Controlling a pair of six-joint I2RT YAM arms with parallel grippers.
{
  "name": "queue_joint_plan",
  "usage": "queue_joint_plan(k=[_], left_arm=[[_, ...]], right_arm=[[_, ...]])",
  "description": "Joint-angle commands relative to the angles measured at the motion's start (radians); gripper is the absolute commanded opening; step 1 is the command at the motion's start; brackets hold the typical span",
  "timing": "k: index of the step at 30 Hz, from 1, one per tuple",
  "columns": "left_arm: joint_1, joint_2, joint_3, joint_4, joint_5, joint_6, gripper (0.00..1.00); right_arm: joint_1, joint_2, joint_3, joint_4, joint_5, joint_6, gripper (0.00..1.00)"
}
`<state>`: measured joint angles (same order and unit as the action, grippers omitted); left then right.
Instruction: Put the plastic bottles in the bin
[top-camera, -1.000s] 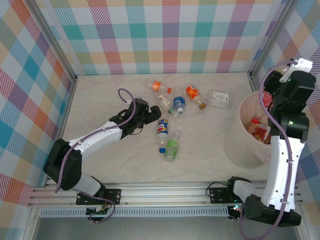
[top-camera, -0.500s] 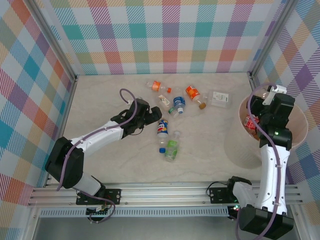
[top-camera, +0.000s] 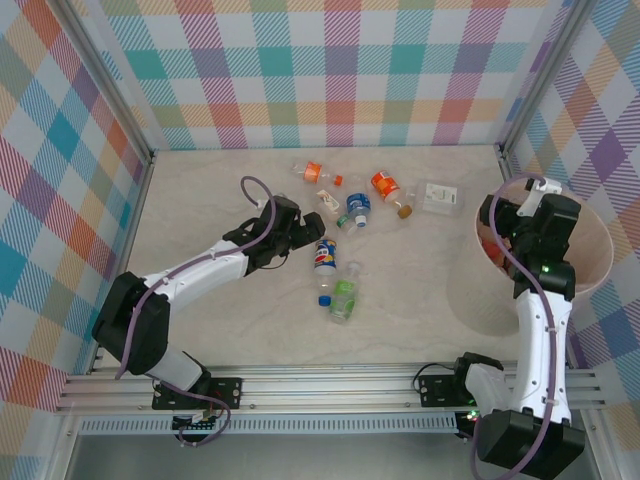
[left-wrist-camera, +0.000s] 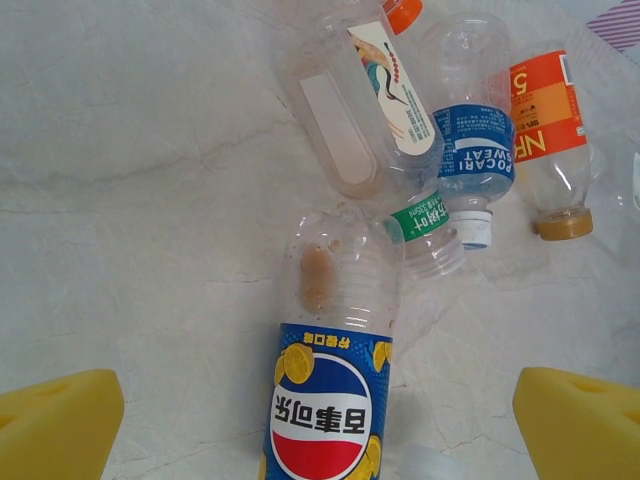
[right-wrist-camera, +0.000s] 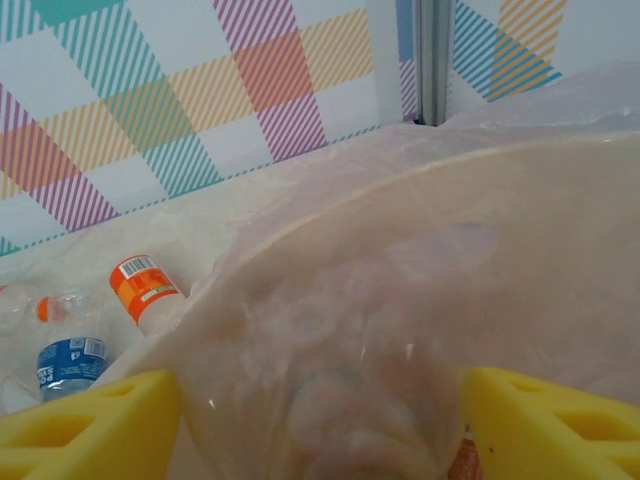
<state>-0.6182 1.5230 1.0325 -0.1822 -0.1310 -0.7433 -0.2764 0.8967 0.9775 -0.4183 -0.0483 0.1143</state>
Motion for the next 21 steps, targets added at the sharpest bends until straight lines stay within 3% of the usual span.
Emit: queue_joint_plan(k=[1, 14, 21], left_arm=[[0.011, 0.014, 0.029, -0.016, 0.007, 0.007, 1.0], [0.011, 0.021, 0.026, -0.015, 0.005, 0.006, 1.0], [0.011, 0.028, 0.026, -0.01, 0.007, 0.007, 1.0]], right_arm=[[-0.001, -0.022, 0.034, 0.036, -0.056, 0.02, 0.78], [0.0, -0.071, 0.075, 0.068, -0.111, 0.074, 0.84], [0.001, -0.06, 0.152, 0.073, -0.386, 0.111, 0.86]])
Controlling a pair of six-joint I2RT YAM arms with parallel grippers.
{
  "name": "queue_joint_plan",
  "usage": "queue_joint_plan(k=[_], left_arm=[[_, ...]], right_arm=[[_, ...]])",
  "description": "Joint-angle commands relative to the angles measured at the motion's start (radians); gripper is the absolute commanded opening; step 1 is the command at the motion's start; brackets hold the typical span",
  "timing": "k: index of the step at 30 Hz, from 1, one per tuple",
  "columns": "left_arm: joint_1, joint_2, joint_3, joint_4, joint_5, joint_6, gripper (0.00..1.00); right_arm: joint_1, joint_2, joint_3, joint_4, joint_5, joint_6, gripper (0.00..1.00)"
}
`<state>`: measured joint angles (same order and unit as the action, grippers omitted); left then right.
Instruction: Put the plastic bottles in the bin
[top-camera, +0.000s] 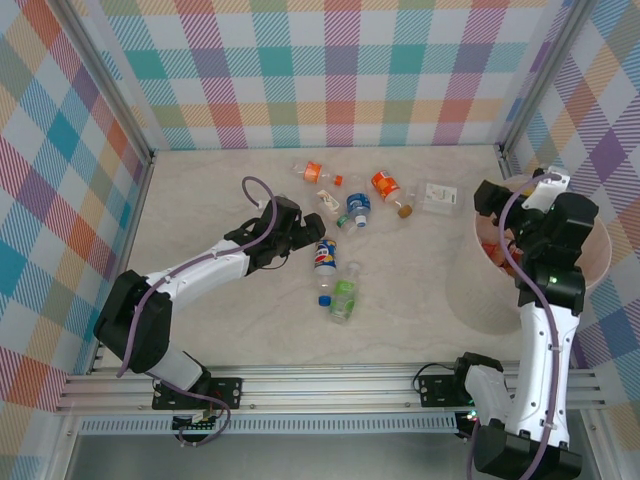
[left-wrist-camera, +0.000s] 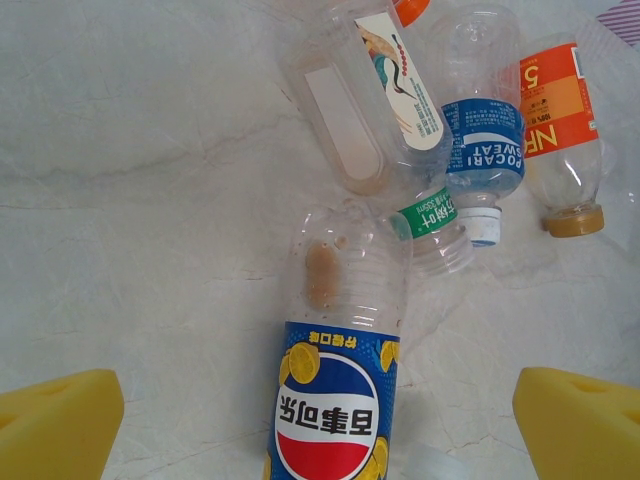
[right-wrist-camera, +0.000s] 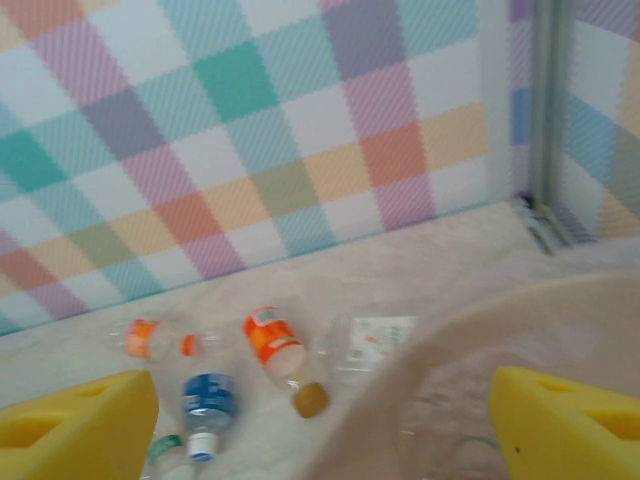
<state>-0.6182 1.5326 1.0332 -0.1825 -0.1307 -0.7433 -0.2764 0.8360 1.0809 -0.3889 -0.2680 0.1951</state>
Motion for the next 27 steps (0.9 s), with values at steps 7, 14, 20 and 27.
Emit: queue_joint_plan(k=[7, 14, 20, 27], left_arm=[[0.011, 0.019, 0.024, -0.012, 0.003, 0.006, 1.0], [0.011, 0.02, 0.019, -0.011, 0.004, 0.004, 1.0], [0.012, 0.012, 0.015, -0.018, -0.002, 0.001, 1.0], [0.011, 0.0, 0.01, -0.032, -0.024, -0.001, 1.0]], right_arm=[[0.012, 0.067, 0.102, 0.052, -0.441, 0.102, 0.89], [0.258, 0.144, 0.177, -0.036, -0.335, 0.03, 0.91], [0.49, 0.29, 0.249, -0.08, -0.133, -0.004, 0.91], [0.696, 0.518, 0.342, -0.098, 0.278, 0.022, 0.93]])
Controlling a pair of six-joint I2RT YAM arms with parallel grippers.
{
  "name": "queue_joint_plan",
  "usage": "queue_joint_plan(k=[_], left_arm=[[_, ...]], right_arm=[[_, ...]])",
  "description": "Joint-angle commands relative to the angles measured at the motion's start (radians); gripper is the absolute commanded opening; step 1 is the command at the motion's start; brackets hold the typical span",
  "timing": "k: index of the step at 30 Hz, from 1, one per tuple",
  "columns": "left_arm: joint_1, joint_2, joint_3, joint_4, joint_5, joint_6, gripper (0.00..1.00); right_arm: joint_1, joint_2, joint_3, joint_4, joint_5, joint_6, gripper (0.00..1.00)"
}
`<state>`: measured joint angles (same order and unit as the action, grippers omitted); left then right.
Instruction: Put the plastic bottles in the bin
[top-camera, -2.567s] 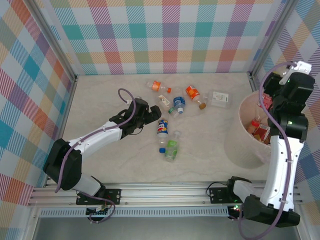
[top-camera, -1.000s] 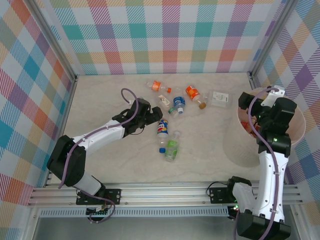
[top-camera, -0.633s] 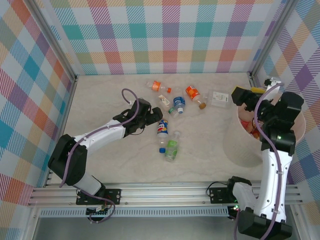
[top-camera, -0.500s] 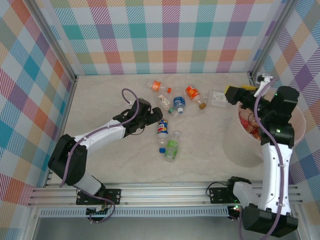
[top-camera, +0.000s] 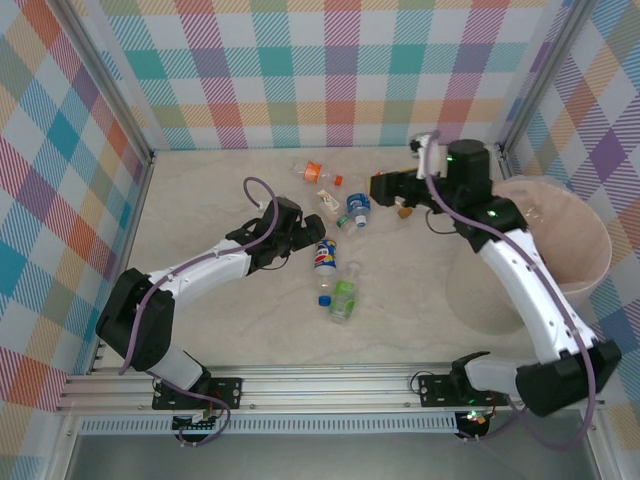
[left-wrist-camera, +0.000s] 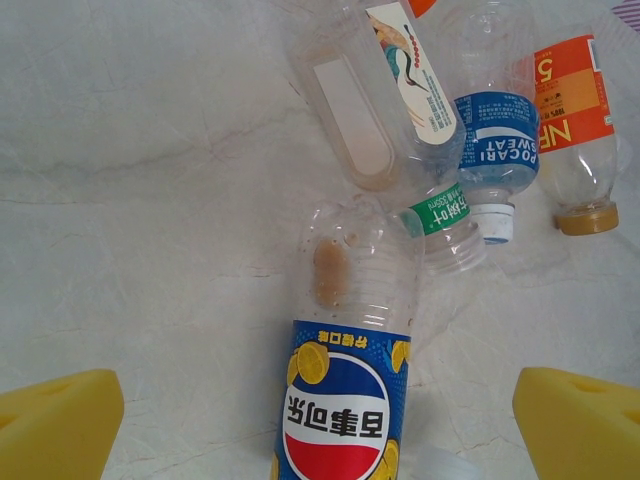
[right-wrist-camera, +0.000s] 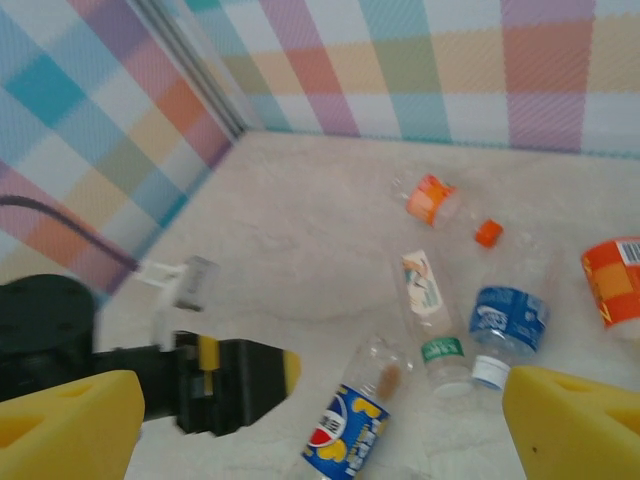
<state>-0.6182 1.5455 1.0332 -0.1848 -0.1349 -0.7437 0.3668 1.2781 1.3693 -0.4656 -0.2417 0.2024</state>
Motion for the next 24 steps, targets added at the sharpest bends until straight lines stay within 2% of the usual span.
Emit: queue_joint_plan(k=[1, 3, 7, 10, 14, 18, 21, 24], left_arm=[[0.011, -0.013, 0.011, -0.032, -0.019, 0.001, 1.0], [0.011, -0.013, 0.011, -0.035, -0.022, 0.001, 1.0], [0.011, -0.018, 0.01, -0.045, -0.032, 0.007, 1.0], [0.011, -0.023, 0.009, -0.054, -0.04, 0.011, 1.0], [0.011, -0.038, 0.002, -0.067, -0.055, 0.015, 1.0], [0.012, -0.053, -0.011, -0.077, -0.069, 0.018, 1.0], [0.012, -0.059, -0.015, -0.084, -0.082, 0.016, 1.0], [0.014, -0.063, -0.019, -0.085, -0.089, 0.015, 1.0]], right_arm=[[0.067, 0.112, 0.068, -0.024, 0.302, 0.035, 0.94], [0.08, 0.19, 0.093, -0.023, 0.368, 0.118, 0.95], [0.081, 0.322, 0.122, 0.03, 0.401, 0.218, 0.97], [0.073, 0.441, 0.173, 0.035, 0.514, 0.25, 1.0], [0.011, 0.592, 0.273, 0.005, 0.501, 0.279, 1.0], [-0.036, 0.734, 0.397, -0.016, 0.391, 0.137, 0.97], [-0.047, 0.853, 0.521, -0.118, 0.449, 0.048, 0.95], [-0.065, 0.944, 0.613, -0.172, 0.454, -0.021, 0.91]])
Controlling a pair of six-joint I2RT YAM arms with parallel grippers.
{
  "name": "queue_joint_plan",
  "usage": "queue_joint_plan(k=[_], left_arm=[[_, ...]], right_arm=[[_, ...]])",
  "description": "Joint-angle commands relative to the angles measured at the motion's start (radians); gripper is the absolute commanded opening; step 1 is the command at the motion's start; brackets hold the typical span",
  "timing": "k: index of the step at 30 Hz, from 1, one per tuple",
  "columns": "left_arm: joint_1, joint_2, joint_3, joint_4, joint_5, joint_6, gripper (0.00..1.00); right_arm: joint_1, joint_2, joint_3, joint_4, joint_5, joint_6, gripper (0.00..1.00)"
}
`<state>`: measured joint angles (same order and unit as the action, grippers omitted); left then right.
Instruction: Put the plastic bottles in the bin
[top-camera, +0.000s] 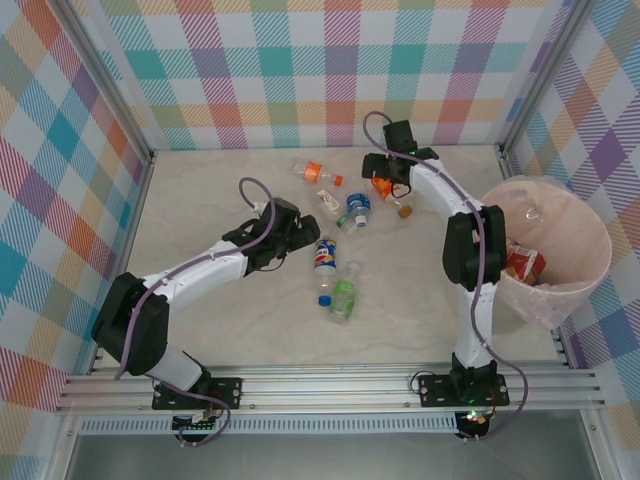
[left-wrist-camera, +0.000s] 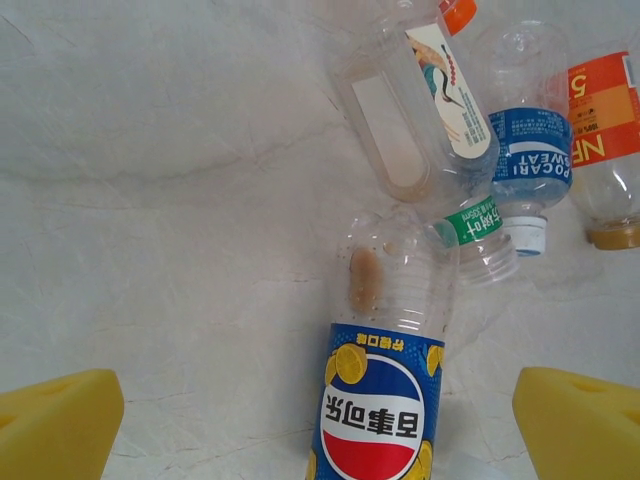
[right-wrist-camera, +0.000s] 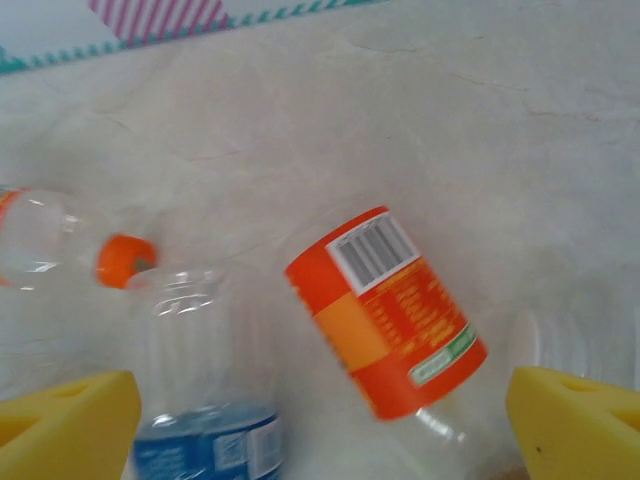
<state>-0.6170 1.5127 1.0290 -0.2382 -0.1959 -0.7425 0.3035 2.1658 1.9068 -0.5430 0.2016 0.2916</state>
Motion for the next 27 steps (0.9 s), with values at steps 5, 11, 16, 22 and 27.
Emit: queue_joint_plan(k=[5, 11, 16, 22, 27], left_arm=[[0.013, -0.032, -0.015, -0.031, -0.026, 0.019, 1.0], [0.013, -0.036, -0.02, -0.031, -0.032, 0.015, 1.0], [0.013, -0.042, -0.027, -0.032, -0.036, 0.012, 1.0], [0.013, -0.038, -0.027, -0.031, -0.036, 0.013, 1.0], [0.013, -0.031, -0.027, -0.029, -0.022, 0.015, 1.0]], right_arm=[[-0.014, 0.178, 0.22, -0.187, 0.024, -0.196, 0.85], [-0.017, 0.288, 0.339, -0.267, 0.025, -0.21, 0.82], [-0.017, 0.348, 0.394, -0.298, 0.005, -0.193, 0.78], [-0.016, 0.376, 0.427, -0.312, -0.058, -0.169, 0.68], [-0.017, 0.338, 0.417, -0.31, -0.067, -0.152, 0.6]])
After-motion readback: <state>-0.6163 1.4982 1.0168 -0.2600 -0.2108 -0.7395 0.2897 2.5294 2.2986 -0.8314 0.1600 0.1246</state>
